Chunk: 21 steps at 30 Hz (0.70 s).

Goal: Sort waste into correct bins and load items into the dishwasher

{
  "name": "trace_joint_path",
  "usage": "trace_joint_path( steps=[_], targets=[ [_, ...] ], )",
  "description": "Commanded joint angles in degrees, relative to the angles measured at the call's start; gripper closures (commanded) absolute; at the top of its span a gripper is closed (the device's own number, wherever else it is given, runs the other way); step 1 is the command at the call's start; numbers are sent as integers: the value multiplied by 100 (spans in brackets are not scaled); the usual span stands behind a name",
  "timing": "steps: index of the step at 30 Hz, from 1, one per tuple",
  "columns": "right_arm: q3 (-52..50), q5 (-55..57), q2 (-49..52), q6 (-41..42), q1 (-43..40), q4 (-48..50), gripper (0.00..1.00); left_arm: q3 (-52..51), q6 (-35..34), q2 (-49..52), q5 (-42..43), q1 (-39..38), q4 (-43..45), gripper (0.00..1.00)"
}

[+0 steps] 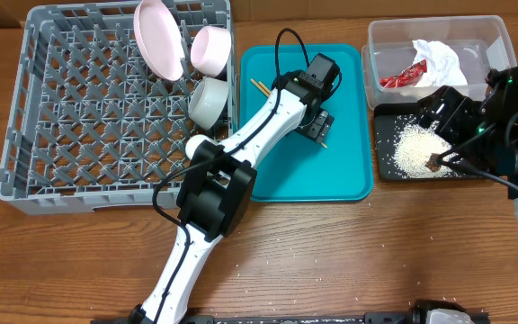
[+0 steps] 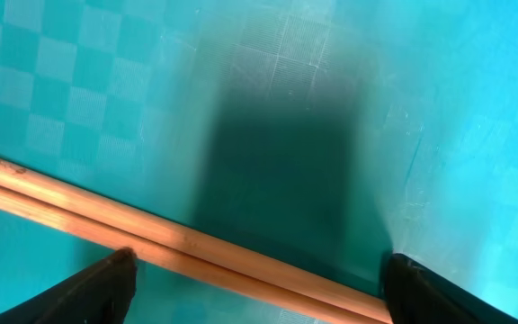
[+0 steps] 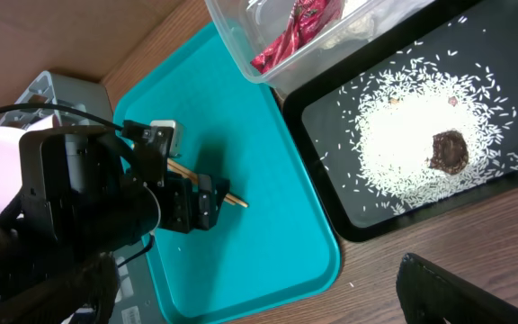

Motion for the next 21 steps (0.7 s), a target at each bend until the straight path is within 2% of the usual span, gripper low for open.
trace_joint_path(
  steps=[1, 21],
  targets=[
    [39, 22, -20, -2, -15, 31, 0, 35, 302, -15, -9, 24, -11, 13],
    [39, 22, -20, -2, -15, 31, 0, 9, 304, 107, -4, 26, 57, 13]
  ],
)
